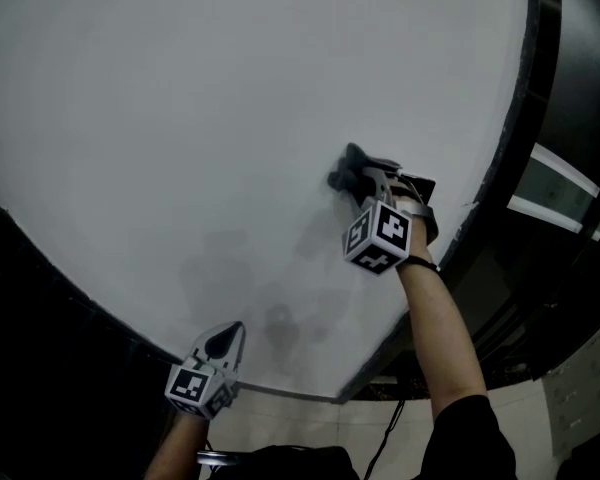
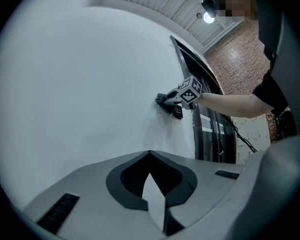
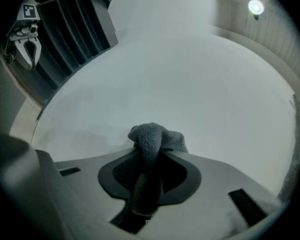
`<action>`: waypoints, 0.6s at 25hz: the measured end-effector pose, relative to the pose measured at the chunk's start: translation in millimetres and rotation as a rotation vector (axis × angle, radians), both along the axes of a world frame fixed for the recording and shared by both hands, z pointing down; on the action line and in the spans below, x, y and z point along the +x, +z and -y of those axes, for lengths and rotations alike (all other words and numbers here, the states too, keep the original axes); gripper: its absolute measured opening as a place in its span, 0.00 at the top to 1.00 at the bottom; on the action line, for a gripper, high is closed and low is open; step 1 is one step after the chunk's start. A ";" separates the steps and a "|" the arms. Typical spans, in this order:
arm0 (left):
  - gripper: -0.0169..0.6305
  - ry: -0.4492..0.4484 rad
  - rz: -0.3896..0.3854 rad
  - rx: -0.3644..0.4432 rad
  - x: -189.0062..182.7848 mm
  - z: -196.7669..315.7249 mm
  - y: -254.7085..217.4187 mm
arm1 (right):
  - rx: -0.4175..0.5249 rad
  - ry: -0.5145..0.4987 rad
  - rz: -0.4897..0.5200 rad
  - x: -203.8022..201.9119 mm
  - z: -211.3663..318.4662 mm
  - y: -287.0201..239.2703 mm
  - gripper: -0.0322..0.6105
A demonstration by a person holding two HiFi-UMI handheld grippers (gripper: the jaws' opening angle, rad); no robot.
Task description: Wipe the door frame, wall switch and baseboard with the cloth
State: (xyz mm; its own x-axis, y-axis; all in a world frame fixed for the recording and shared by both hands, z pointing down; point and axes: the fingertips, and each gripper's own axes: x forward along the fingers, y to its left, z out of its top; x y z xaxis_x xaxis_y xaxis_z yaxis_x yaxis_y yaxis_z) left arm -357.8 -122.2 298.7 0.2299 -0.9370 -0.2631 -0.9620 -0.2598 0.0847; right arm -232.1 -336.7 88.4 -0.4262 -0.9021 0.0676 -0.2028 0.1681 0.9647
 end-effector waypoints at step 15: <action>0.97 0.014 -0.001 -0.024 -2.6 -14.3 6.6 | -0.081 0.035 -0.035 6.8 5.0 45.0 0.82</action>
State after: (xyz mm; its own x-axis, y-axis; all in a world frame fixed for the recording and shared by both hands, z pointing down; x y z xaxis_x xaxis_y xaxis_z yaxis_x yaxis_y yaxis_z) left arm -360.4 -107.9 305.3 0.2425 -0.9399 -0.2403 -0.9583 -0.2707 0.0917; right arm -225.3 -341.7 133.3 -0.3910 -0.9073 0.1548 -0.1763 0.2390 0.9549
